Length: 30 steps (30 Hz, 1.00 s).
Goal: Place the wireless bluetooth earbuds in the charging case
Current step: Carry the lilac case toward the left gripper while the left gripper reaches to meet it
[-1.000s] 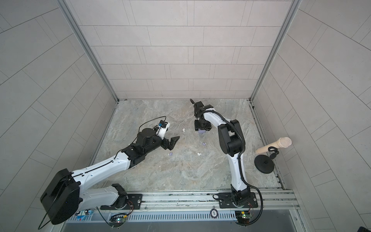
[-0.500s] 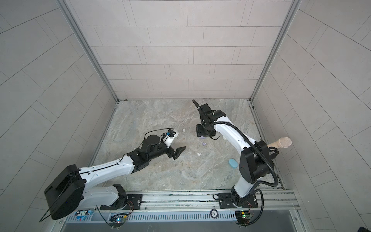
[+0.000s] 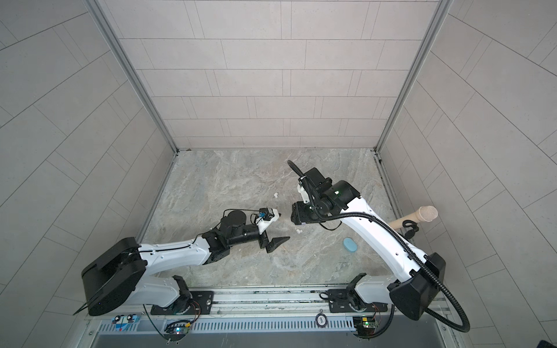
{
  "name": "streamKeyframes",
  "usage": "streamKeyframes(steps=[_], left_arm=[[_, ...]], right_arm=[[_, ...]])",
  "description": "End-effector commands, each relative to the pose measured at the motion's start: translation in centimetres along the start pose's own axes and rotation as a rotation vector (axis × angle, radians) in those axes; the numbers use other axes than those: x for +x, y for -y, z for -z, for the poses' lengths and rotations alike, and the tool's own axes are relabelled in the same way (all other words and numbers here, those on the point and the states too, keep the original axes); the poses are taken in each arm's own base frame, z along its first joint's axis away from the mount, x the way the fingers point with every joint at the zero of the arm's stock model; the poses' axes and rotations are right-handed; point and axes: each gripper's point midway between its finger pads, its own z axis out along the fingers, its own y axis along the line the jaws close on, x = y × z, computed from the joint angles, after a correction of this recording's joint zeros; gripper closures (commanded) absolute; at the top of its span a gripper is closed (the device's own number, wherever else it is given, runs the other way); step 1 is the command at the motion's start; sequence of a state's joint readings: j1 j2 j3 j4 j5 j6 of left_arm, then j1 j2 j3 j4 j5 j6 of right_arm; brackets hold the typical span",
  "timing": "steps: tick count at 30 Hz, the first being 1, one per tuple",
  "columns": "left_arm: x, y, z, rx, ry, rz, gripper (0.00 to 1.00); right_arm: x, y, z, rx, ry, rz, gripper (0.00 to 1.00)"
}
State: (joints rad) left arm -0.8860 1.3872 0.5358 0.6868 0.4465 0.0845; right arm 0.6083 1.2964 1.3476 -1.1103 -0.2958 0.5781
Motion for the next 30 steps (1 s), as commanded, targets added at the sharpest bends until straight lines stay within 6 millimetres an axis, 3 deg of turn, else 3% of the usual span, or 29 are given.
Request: streamKeyframes(steps=[1, 18, 30], left_arm=[[-3.5, 1.2, -0.6, 0.085, 0.12, -0.056, 0.04], [-5.3, 2.1, -2.3, 0.19, 0.173, -0.044, 0.2], [-5.6, 1.8, -2.9, 0.189, 0.176, -0.051, 0.32]], right_arm=[[0.5, -0.8, 1.0, -0.012, -0.001, -0.031, 0.42], [0.0, -3.3, 0.9, -0.084, 0.016, -0.035, 0.42], [0.2, -3.5, 1.0, -0.093, 0.006, -0.041, 0.42]])
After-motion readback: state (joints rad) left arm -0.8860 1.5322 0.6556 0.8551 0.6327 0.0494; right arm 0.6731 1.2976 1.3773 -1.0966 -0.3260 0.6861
